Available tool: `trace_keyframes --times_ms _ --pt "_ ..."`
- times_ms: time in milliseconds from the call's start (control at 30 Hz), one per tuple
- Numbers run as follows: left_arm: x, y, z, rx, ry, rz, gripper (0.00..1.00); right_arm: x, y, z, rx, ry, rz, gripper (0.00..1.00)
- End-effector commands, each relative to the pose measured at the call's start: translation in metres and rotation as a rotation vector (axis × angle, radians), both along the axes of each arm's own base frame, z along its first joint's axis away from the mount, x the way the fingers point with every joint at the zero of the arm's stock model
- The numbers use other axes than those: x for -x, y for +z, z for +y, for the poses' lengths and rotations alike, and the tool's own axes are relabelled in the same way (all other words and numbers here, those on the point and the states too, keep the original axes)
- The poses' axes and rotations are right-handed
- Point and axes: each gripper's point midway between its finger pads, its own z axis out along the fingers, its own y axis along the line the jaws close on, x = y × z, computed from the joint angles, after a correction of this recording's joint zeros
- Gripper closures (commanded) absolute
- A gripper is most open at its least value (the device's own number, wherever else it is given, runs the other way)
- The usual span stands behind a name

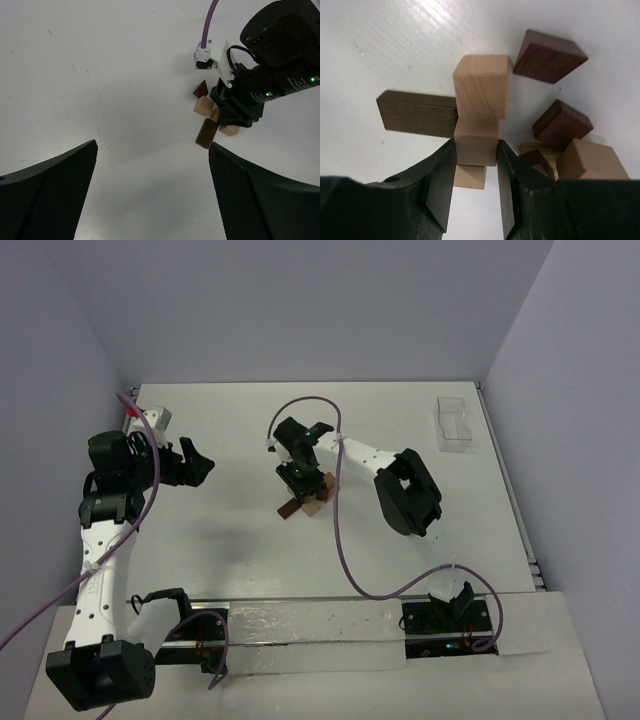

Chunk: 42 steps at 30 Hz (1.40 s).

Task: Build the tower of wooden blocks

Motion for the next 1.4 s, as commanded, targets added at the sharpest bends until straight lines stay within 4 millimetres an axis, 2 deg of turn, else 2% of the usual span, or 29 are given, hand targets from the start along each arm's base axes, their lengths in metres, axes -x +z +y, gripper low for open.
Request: trace_keyframes --times_ms 0,200,467,633,1000,1367 --pt "-0.001 0.01 0.001 -0.003 0.003 -0.039 0.02 0.016 0.012 -0.004 -0.036 0.0 0.046 0.62" --pt "-0.002 0.009 0.001 -0.001 0.007 -0.034 0.02 0.024 0.011 -0.007 -0.038 -0.025 0.067 0.61" --pt "-0.001 0.008 0.002 -0.006 0.009 -0.033 0.02 0.029 0.009 -0.009 -0.037 -0.022 0.089 0.43" --pt "-0.001 0.008 0.001 -0.004 0.007 -0.034 0.02 0.029 0.009 -0.011 -0.03 -0.019 0.081 0.39" --pt "-0.002 0.008 0.001 -0.002 0.007 -0.036 0.02 0.023 0.009 -0.013 -0.016 -0.022 0.051 0.5" --pt "-0.001 0.009 0.001 -0.004 0.008 -0.039 0.02 0.029 0.011 -0.011 -0.013 -0.003 0.043 0.62"
